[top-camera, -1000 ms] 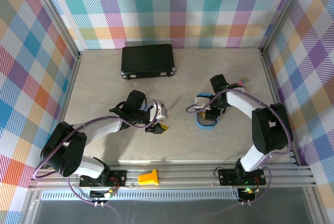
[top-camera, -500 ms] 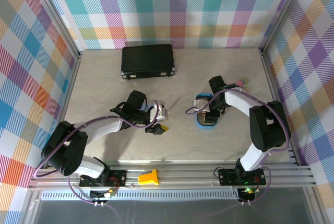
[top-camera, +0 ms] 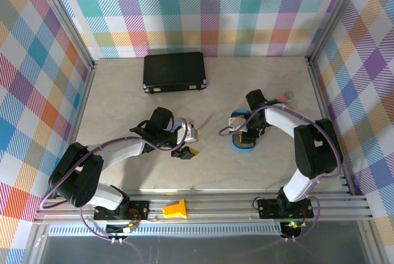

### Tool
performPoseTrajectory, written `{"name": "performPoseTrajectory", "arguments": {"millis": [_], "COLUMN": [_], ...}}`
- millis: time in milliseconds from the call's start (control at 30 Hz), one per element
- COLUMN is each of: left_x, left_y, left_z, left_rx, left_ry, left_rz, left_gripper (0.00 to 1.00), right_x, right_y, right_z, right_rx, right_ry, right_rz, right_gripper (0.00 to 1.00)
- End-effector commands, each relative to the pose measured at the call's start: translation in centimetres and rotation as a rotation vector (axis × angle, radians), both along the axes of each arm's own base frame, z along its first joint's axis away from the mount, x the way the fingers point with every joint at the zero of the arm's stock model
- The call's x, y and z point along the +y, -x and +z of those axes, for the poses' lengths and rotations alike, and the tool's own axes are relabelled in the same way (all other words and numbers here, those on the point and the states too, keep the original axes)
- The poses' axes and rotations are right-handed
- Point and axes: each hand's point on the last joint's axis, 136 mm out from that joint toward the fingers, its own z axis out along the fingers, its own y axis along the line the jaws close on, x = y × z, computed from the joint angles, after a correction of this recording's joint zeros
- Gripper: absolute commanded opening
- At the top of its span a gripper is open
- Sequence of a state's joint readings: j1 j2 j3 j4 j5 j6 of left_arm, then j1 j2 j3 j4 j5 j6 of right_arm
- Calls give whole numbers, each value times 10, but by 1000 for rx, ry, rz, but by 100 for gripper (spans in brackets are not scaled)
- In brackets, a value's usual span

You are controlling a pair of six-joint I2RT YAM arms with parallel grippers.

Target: Put the credit cards into the card holder

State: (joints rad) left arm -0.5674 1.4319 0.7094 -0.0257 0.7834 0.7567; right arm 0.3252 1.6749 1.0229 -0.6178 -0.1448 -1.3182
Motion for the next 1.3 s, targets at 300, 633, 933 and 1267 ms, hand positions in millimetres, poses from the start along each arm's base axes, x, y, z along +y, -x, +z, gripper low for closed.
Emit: {"name": "performPoseTrajectory", "arguments": {"millis": [300, 633, 933, 1267], "left_x": [-6, -7, -8, -8], "left_y": [2, 3, 3, 4], "left_z": [2, 0, 0, -2], "left_rx": [-12, -4, -4, 2], "left_ry": [-1, -4, -5, -10], "left_rz": [-39, -42, -44, -47], "left_gripper": [56, 56, 56, 56], "right_x": [-11, -16, -16, -13], "right_y": [-24, -39, -37, -30], "right_z": [-7, 2, 4, 14], "right_rx": [-104, -167, -167, -159], "right_ry": [38, 36, 30, 5], "right_rz": [-78, -123, -124, -118], "right_gripper": [44, 40, 25, 3]}}
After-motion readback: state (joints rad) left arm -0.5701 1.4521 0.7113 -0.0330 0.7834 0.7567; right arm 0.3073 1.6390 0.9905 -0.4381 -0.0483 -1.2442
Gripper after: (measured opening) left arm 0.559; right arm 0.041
